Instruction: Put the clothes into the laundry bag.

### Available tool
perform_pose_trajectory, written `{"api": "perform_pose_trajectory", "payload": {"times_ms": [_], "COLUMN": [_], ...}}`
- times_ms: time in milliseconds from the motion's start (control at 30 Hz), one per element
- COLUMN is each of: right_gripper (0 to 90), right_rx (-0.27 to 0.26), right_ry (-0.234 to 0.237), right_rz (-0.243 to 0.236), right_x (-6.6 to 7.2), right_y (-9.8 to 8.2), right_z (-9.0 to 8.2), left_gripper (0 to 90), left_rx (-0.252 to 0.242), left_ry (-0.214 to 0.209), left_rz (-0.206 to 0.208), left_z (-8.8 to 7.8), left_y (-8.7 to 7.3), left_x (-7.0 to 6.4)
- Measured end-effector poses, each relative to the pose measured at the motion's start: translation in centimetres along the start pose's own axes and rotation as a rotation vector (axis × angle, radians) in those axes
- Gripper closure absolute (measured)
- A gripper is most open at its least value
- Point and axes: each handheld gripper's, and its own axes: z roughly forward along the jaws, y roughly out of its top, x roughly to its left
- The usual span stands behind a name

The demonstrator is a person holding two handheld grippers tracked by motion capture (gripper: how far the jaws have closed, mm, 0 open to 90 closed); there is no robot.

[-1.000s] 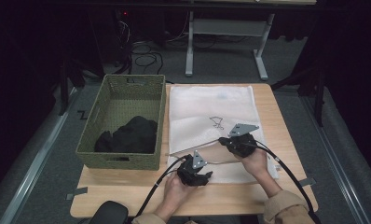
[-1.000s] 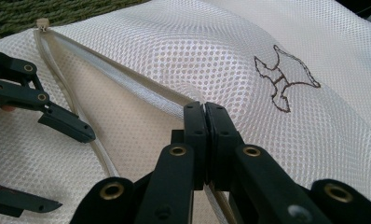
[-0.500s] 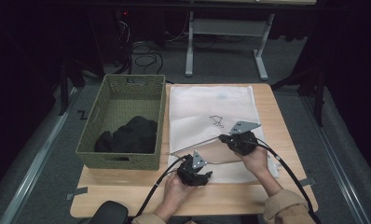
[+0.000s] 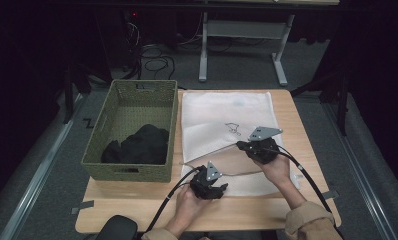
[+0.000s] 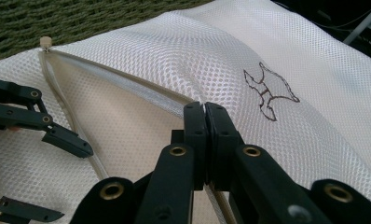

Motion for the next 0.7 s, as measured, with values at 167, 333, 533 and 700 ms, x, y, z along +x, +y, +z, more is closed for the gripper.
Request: {"api": "perform_pose_trajectory", "payload": {"times_ms": [167,333,533,700], "right_gripper": [89.2,89.2,89.2,89.2], "right_rx": [-0.007,-0.018,-0.024,-0.026], "right_ry": [0.003,0.0,-0.004,-0.007], "right_rz": [0.009,0.021,0.022,0.026], "right_x": [-0.4,-0.6,-0.9,-1.1], "right_y": [0.2,0.3,0.6,0.7], "right_z": [-0.4,-0.8,-1.3,-1.5], "left_gripper": [42.2,42.2,42.8,44.2], "left_rx": [0.0,0.003,0.002,-0.001], "left_ry": [0.004,0.008,0.011,0.015], "left_rz": [-0.001,0.001,-0.002,-0.006], "left_z": [0.0,0.0,0.0,0.0], "left_y": [0.0,0.0,0.0,0.0], "left_x": [0.0,-0.1,-0.1,-0.1]}}
